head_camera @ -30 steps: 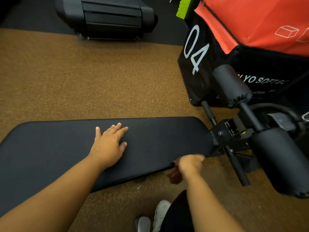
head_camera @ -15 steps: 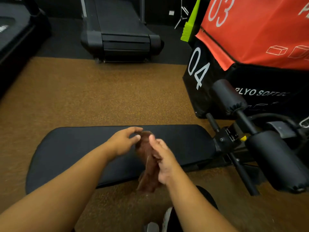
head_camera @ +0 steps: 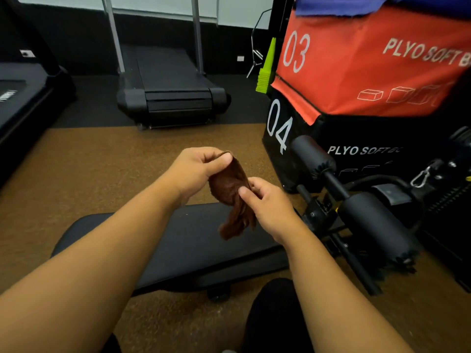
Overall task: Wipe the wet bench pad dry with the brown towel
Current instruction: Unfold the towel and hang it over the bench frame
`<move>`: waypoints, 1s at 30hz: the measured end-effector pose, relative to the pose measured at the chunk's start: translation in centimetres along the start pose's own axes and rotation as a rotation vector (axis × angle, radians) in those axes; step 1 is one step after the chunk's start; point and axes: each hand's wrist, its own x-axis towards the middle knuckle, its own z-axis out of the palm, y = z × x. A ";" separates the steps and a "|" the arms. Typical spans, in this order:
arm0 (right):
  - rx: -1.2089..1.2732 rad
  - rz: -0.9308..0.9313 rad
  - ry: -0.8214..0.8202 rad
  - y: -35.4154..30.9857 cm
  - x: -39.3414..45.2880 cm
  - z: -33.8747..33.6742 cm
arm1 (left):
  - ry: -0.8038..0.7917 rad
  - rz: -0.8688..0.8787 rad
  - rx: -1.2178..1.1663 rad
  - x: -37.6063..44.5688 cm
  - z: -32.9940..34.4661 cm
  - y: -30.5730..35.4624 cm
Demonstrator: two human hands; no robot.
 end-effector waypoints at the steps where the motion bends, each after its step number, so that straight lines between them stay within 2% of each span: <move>1: -0.038 -0.017 0.030 0.1 -0.3 -0.8 | -0.001 0.026 0.030 0.0 0.7 0.8; 8: 0.002 -0.028 0.314 1.6 -2.9 -6.7 | -0.012 0.092 0.103 0.4 6.2 4.1; 11: -0.119 -0.017 0.445 1.6 -4.6 -9.5 | 0.012 0.115 0.118 0.6 9.2 4.7; 15: -0.250 0.090 0.389 2.2 -7.5 -12.4 | 0.087 0.089 -0.035 1.2 12.3 5.6; 18: -0.208 0.138 0.350 3.0 -9.5 -13.4 | 0.032 0.060 -0.053 1.6 13.8 6.0; 21: -0.222 0.168 0.419 3.3 -10.5 -14.0 | -0.014 -0.003 -0.073 1.8 15.2 6.0; 26: -0.319 0.225 0.504 2.0 -11.1 -15.3 | -0.050 0.016 0.023 2.6 16.2 5.6; 28: -0.251 0.232 0.539 1.1 -11.1 -15.7 | -0.061 0.044 0.016 2.9 16.3 5.5; 30: 0.021 0.222 0.563 -0.1 -10.7 -16.0 | -0.106 0.111 0.037 3.4 16.4 5.2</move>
